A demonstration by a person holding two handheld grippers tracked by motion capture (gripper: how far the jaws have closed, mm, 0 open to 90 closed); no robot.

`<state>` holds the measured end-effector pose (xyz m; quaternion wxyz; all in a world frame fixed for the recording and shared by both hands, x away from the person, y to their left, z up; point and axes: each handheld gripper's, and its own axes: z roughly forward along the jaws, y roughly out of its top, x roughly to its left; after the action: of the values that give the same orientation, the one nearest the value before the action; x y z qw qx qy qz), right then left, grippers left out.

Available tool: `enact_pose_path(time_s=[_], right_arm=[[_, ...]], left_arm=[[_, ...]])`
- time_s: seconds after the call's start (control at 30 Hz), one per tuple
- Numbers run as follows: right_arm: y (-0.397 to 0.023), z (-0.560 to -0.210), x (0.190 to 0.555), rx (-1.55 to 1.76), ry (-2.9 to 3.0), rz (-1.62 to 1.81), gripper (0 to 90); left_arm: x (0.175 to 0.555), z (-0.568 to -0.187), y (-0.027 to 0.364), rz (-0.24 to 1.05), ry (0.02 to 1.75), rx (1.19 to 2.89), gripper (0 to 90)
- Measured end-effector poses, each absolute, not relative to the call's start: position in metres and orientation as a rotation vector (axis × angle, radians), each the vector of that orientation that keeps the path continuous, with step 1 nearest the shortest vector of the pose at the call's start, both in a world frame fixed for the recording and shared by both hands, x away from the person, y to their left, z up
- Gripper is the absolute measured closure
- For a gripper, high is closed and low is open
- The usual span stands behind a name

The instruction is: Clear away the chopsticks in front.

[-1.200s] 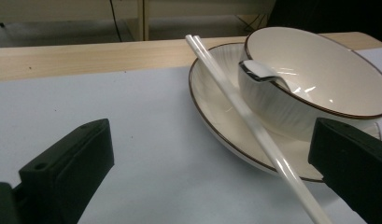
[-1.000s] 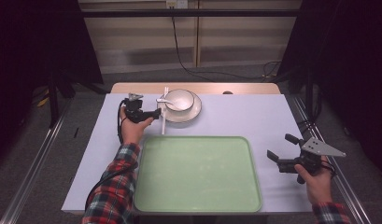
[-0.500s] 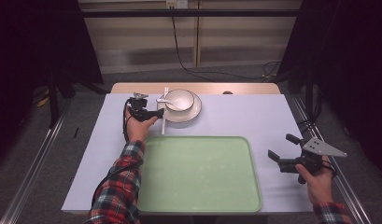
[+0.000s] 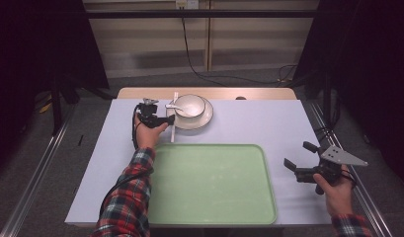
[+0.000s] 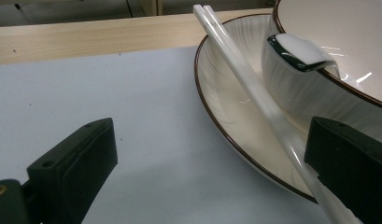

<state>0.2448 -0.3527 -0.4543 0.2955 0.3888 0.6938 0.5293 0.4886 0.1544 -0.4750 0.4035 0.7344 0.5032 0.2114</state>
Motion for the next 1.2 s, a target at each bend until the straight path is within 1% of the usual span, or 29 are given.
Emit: enact_pose_path(time_s=[0.17,0.57,0.8,0.87,1.07,1.13,1.2], right_arm=[[-0.353,-0.454,0.245,1.035,1.838,1.411,1.2],[-0.353,-0.454,0.245,1.032,1.837,1.409,1.2],[-0.354,-0.454,0.245,1.040,1.838,1.412,1.2],[-0.355,-0.454,0.245,1.038,1.839,1.409,1.2],[-0.355,-0.454,0.245,1.039,1.839,1.412,1.2],[-0.355,-0.455,0.245,1.040,1.841,1.416,1.2],[-0.355,-0.455,0.245,1.040,1.841,1.420,1.2]], left_arm=[[0.490,-0.475,0.153,0.528,1.273,1.858,3.5],[0.492,-0.473,0.152,0.518,1.333,1.841,10.7],[0.493,-0.473,0.149,0.505,1.348,1.849,18.8],[0.493,-0.472,0.148,0.513,1.349,1.870,22.6],[0.495,-0.473,0.145,0.486,1.378,1.860,31.1],[0.495,-0.472,0.145,0.452,1.382,1.866,37.1],[0.497,-0.473,0.143,0.455,1.386,1.858,38.1]])
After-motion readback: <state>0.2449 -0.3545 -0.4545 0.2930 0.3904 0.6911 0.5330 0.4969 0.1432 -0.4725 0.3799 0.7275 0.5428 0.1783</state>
